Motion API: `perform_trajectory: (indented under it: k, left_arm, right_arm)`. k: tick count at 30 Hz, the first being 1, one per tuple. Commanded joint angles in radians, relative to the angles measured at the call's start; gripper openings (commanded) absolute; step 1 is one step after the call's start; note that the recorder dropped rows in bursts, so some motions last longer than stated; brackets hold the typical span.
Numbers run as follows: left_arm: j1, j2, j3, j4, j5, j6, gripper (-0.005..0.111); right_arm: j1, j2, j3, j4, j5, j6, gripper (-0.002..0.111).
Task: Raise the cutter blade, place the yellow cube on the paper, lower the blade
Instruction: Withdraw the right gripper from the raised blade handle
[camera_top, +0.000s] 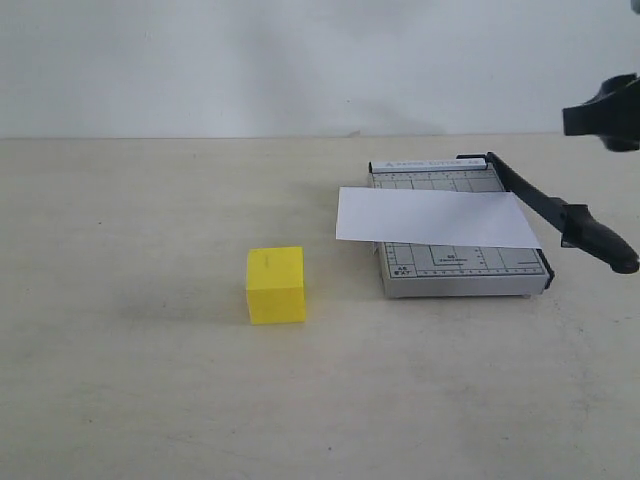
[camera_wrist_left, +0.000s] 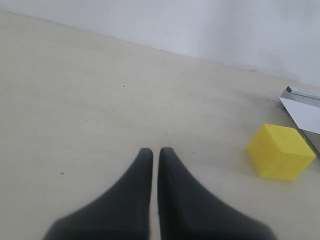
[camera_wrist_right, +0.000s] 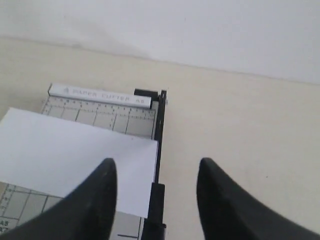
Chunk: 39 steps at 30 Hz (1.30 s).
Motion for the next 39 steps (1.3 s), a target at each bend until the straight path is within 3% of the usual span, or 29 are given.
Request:
perform_trajectory:
  k: [1,8,18,34,36,39]
  left_arm:
    - [0.003,-0.002,-0.003,0.000,-0.008,-0.007,0.005]
    - [0.003,-0.002,-0.003,0.000,-0.008,-0.007,0.005]
    - [0.003,-0.002,-0.003,0.000,-0.008,-0.007,0.005]
    - [0.003,-0.002,-0.003,0.000,-0.008,-0.002,0.005]
    - [0.003,-0.002,-0.003,0.057,-0.010,0.053,0.005]
    - [0.003,-0.002,-0.003,0.053,-0.080,0.083,0.005]
  right_arm:
    - [0.028,-0.211,0.091,0.001,-0.025,-0.017,0.029]
    - [0.132,-0.580,0.334,0.080,-0.054,0.036,0.000]
    - [0.163,-0.890,0.575,0.146,-0.047,0.199,0.000]
    - [0.163,-0.891,0.589,0.146,-0.042,0.199,0.000]
    - [0.163,-0.891,0.589,0.146,-0.039,0.199,0.000]
    - [0.163,-0.891,0.589,0.146,-0.039,0.199,0.000]
